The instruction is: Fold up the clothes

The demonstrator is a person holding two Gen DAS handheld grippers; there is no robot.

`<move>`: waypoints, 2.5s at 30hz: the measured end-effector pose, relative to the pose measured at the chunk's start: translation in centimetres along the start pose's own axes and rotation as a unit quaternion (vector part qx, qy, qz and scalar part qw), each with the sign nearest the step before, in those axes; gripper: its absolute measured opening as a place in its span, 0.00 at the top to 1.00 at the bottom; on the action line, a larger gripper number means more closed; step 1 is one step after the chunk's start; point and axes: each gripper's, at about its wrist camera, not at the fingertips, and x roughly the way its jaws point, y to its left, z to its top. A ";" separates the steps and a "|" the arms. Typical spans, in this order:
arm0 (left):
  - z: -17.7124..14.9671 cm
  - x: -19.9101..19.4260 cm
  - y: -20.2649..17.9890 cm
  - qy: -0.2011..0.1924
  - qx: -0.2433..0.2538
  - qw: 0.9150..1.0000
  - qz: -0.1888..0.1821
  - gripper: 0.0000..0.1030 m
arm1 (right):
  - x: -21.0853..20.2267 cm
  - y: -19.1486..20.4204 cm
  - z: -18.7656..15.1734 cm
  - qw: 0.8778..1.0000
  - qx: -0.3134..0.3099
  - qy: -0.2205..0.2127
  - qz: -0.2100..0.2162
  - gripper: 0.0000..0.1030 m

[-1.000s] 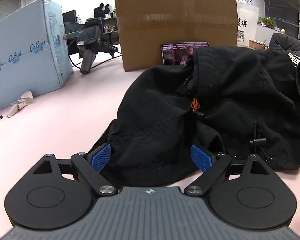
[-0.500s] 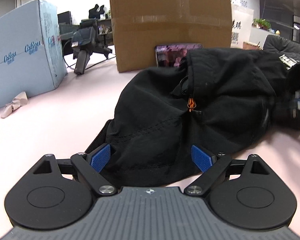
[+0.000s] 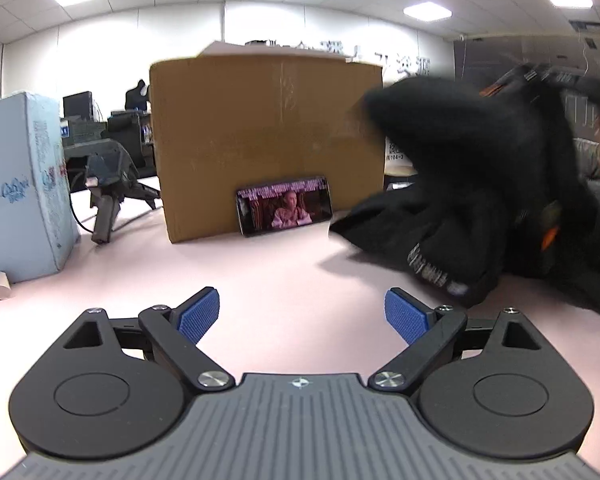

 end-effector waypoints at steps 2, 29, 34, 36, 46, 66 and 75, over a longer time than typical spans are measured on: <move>0.1 0.9 -0.7 0.007 0.011 1.000 -0.005 0.13 | 0.7 -2.3 0.2 0.999 0.009 -0.010 -0.048 0.92; 1.8 15.6 -10.9 0.087 0.163 0.980 -0.077 0.04 | -6.9 -8.8 -2.7 0.992 -0.078 0.052 0.085 0.02; 2.4 17.1 -9.1 0.095 0.101 0.988 -0.066 0.04 | -8.4 -2.0 -3.9 0.958 -0.130 0.086 0.243 0.02; 2.7 17.2 -8.4 0.091 0.067 0.991 -0.068 0.04 | -8.7 0.8 -4.5 0.937 -0.142 0.104 0.302 0.02; 3.2 17.3 -7.0 0.066 -0.021 0.993 -0.094 0.04 | -8.5 10.1 -9.0 0.879 -0.288 0.163 0.343 0.02; 3.0 16.7 -4.9 0.051 -0.120 0.979 -0.154 0.03 | 0.5 8.5 -12.7 0.891 -0.303 0.259 0.218 0.71; 3.1 17.0 -6.1 0.061 -0.093 0.983 -0.144 0.02 | 1.2 1.8 -6.9 0.973 -0.108 0.154 0.134 0.87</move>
